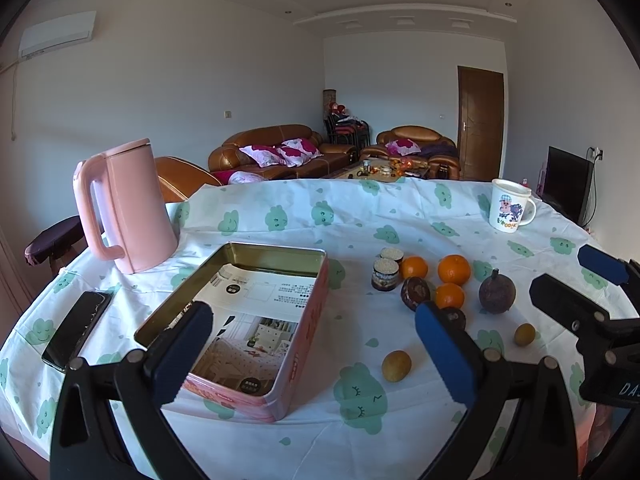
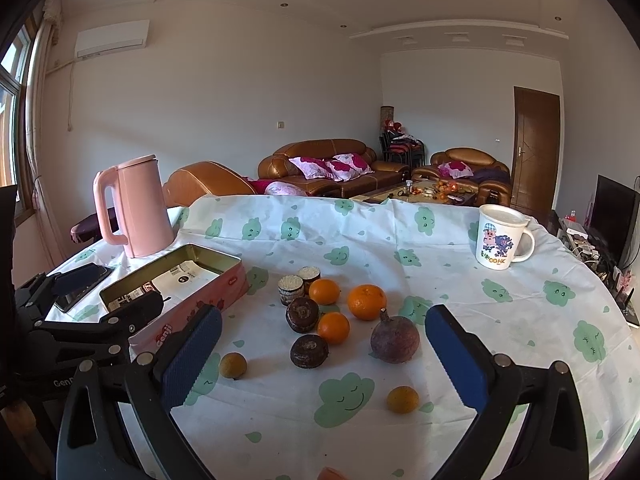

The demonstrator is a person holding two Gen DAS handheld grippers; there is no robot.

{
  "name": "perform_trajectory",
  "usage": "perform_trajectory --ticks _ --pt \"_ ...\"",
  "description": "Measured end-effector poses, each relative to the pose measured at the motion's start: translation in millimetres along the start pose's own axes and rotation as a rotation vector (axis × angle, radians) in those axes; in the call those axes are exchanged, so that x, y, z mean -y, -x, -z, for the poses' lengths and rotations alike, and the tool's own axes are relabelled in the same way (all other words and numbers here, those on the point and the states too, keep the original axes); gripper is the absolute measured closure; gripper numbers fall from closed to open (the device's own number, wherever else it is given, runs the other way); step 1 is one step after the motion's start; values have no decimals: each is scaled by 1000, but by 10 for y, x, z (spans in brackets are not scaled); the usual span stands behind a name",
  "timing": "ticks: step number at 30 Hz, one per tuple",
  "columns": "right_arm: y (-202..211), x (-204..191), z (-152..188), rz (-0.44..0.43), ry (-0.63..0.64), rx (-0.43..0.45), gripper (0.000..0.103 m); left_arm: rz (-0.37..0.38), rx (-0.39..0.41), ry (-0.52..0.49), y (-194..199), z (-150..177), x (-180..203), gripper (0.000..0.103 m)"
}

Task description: Organize fruits

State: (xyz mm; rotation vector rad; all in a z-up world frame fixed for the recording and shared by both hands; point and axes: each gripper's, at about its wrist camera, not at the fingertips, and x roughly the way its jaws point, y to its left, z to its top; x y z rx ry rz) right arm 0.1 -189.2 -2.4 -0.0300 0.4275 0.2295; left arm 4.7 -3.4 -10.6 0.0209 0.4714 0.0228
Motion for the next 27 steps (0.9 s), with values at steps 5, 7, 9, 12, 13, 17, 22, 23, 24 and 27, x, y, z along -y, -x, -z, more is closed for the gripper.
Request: perform_trajectory --ticks 5,7,9,12,13,17,22,23,24,27 --pt "0 -5 -3 1 -2 0 1 -1 0 0 2 -3 0 0" --pt "3 -4 -4 2 -1 0 1 2 -2 2 -2 -1 0 0" --pt "4 -10 -2 0 -2 0 1 -1 -1 0 1 -1 4 0" --pt "2 -10 0 0 1 -1 1 1 -1 1 -1 -3 1 0" --pt "2 -8 1 0 1 0 1 1 -1 1 -1 -4 3 0" --pt "-4 -9 1 0 -2 -2 1 0 -2 1 -1 -4 2 0" --pt "-3 -22 11 -3 -3 -4 1 0 -1 -1 -2 0 6 0" --pt "-5 -28 12 -3 -3 -4 1 0 -2 0 0 -3 3 0" --pt "-6 -28 12 -3 -3 -4 1 1 -2 0 -2 0 4 0" --pt "-5 -28 14 -3 -4 -4 1 0 -3 0 -3 -1 4 0"
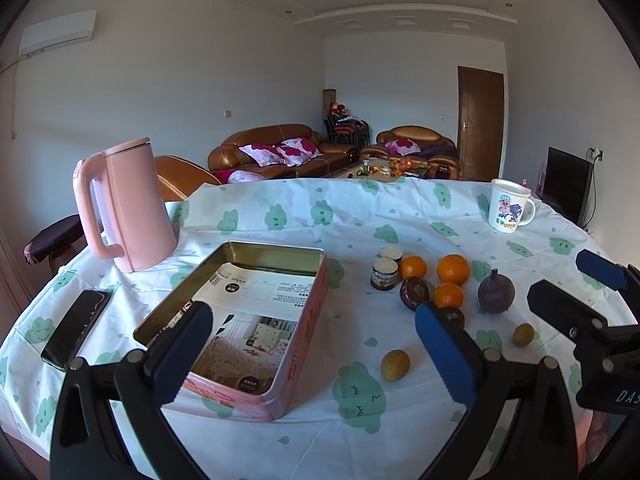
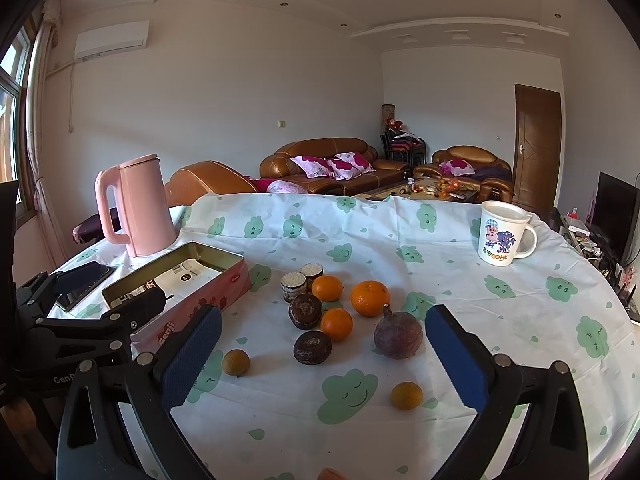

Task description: Organize fruits

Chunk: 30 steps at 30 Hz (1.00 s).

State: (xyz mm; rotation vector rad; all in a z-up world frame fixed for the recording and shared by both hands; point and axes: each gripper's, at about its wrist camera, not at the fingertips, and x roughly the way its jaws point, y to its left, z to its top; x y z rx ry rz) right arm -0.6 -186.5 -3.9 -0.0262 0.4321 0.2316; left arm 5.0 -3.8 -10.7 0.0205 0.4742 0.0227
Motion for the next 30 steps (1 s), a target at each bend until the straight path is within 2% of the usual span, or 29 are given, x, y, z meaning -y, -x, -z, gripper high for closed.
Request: perform_trajectory --ticks 13,25,30 --pt "-35 23 45 2 -6 -10 1 1 -6 -6 -20 48 19 0" --pt "-266 201 210 16 -25 -65 1 6 -61 -25 -234 164 136 0" --pt "-336 351 303 56 -26 -86 1 35 -84 -35 -342 214 188 0"
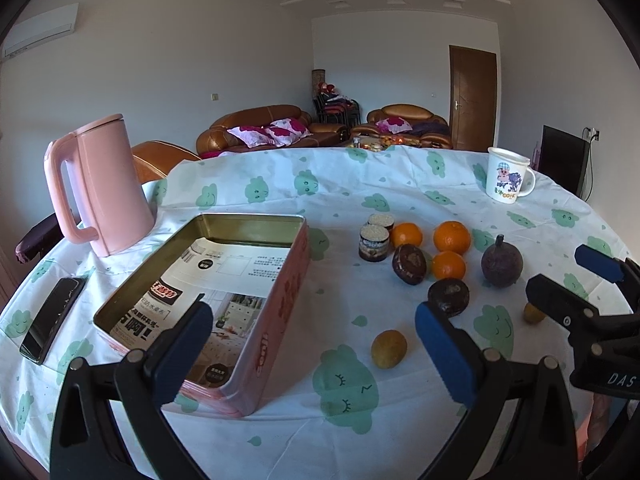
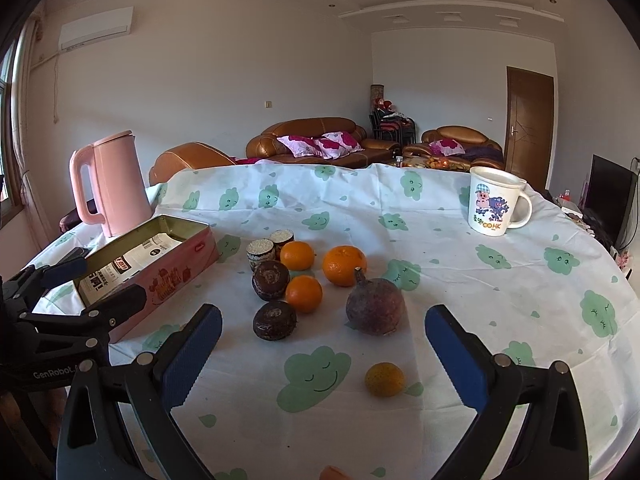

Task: Organize fruits
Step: 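Grasp a small yellow fruit with the right tool while the left tool grasps another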

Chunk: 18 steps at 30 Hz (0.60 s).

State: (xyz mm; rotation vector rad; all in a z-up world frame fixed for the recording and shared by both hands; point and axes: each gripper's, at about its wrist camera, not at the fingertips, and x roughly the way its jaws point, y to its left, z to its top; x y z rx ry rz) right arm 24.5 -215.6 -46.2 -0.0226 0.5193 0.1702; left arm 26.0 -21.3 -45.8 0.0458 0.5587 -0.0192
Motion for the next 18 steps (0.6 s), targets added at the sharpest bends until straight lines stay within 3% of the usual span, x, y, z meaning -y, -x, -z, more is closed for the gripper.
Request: perform_trajectory --ticks 5,9,14,18 --pt "-160 225 121 23 -41 -65 2 42 -27 -31 -119 40 111 6" --pt "-246 315 183 19 -46 -108 30 77 -63 -51 -213 66 189 22" --pt "-331 286 245 10 -17 -160 32 114 -111 -91 -282 102 310 34" --pt "-395 319 256 5 -30 -210 47 157 -190 -110 -409 120 358 48"
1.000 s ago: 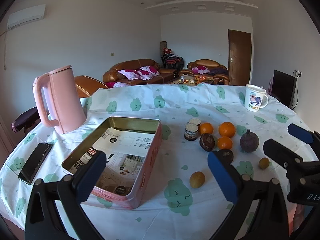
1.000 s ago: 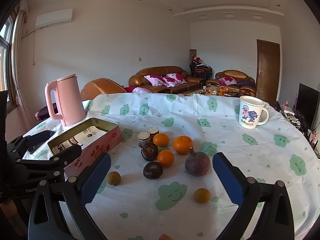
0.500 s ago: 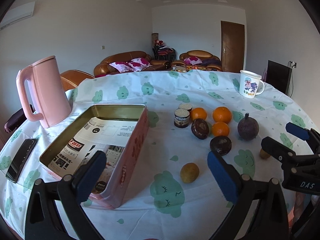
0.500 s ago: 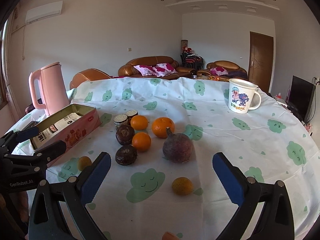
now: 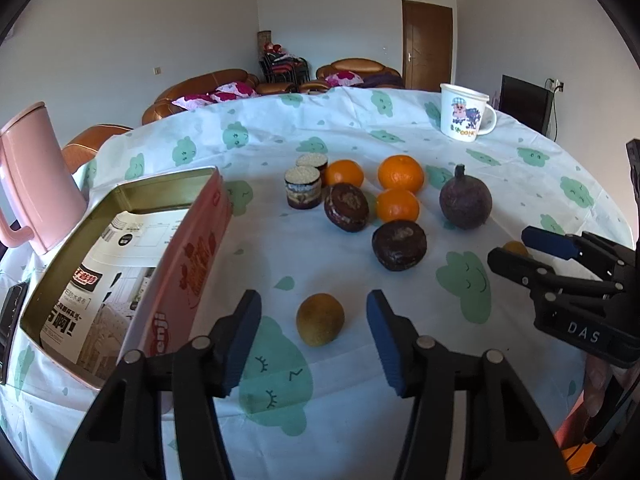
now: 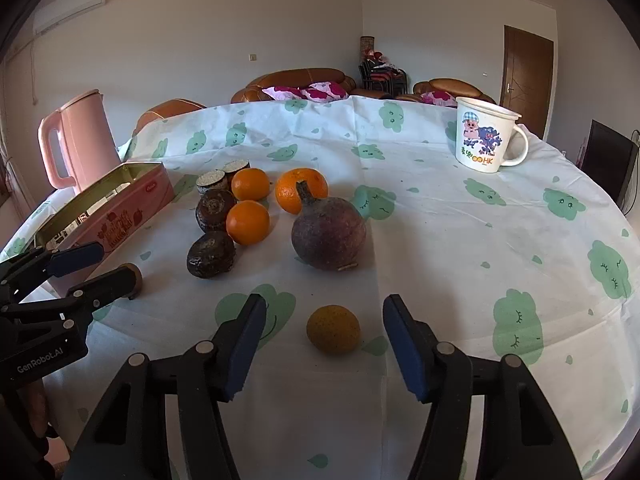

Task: Organize fruits
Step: 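Grasp a small yellow fruit with the right tool while the left tool grasps another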

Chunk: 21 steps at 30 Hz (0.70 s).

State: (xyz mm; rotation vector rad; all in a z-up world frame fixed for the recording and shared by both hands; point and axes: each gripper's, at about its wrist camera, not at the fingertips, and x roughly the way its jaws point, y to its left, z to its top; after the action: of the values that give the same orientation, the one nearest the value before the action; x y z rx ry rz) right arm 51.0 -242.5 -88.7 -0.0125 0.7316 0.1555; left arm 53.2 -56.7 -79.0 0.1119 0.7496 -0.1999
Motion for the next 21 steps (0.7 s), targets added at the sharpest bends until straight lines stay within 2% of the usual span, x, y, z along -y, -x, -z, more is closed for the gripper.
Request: perform_trajectory --ticks 2,4,6,8,9,13,21 --pt "-31 3 0 5 2 -20 53 24 -29 8 -58 -2 -10 58" --pt "-83 -18 -3 5 12 -53 61 48 -71 11 -115 0 -17 60" --pt "-96 -35 -6 12 25 -61 64 64 -98 23 -165 -1 -31 67" --pt "-94 -53 -3 8 41 -59 68 68 -94 35 -155 7 -46 71" --pt "-90 -57 3 2 43 -56 74 58 -93 33 -154 11 -39 74" --pt "-55 -51 6 -29 33 -34 74 73 -76 41 -112 24 -63 76" --pt "117 -191 -72 -103 61 44 74 47 46 44 82 12 -113 76"
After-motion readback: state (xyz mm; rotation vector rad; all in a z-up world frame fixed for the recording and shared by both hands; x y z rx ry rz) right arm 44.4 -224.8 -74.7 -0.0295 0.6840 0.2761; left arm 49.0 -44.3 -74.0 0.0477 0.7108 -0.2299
